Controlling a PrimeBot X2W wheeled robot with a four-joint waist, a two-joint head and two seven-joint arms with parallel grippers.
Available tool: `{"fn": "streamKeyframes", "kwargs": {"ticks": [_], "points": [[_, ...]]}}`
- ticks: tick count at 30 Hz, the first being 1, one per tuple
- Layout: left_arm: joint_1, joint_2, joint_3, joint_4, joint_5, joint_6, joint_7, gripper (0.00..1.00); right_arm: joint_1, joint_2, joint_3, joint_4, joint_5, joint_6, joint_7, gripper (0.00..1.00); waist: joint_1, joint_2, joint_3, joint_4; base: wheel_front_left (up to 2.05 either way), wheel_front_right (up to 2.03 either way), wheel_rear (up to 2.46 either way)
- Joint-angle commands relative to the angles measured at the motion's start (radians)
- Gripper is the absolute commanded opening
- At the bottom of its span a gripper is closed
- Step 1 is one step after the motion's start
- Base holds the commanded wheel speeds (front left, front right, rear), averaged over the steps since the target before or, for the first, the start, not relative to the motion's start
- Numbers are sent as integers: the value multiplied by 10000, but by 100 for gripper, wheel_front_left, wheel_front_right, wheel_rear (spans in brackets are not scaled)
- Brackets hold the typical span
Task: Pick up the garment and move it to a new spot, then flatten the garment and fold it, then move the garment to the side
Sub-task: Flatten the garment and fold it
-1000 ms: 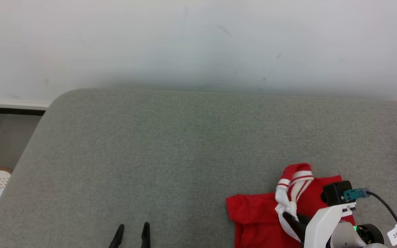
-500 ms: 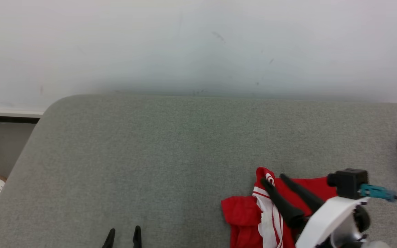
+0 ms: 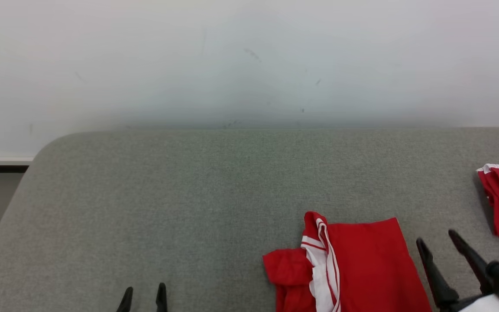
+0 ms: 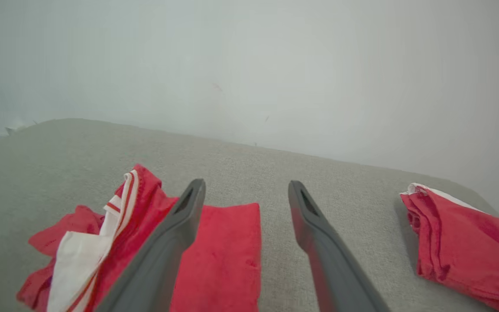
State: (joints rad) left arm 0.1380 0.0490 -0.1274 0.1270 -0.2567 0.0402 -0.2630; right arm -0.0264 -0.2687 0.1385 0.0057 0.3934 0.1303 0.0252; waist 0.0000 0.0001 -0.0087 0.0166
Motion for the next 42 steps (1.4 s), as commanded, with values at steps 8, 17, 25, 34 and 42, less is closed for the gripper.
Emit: {"fn": "streamKeyframes", "kwargs": {"ticks": [8,17,25,34,42], "points": [[51,36,-22,-40,116,-64,-18,100,-50,67,1010,2374,-744,1,-1600,77,0,-1,32,35,0,0,0],[-209,34,-112,49,27,-67,-20,100,-1192,623,2858,4256,-760,0,-1703,0,0,-1,455,561,0,0,0],[-497,36,-255,152,-110,-26,-20,100,-2510,1371,3809,5821,-668,0,-1408,0,0,-1,802,1192,0,0,0],[-405,36,-225,223,-152,12,-20,100,-3444,1967,4827,7078,-470,0,-1240,0,0,-1,700,1498,0,0,0],[-187,34,59,198,-61,-50,-20,100,-3385,1982,5287,6736,88,0,-1727,7,0,-1,253,974,0,0,0]]}}
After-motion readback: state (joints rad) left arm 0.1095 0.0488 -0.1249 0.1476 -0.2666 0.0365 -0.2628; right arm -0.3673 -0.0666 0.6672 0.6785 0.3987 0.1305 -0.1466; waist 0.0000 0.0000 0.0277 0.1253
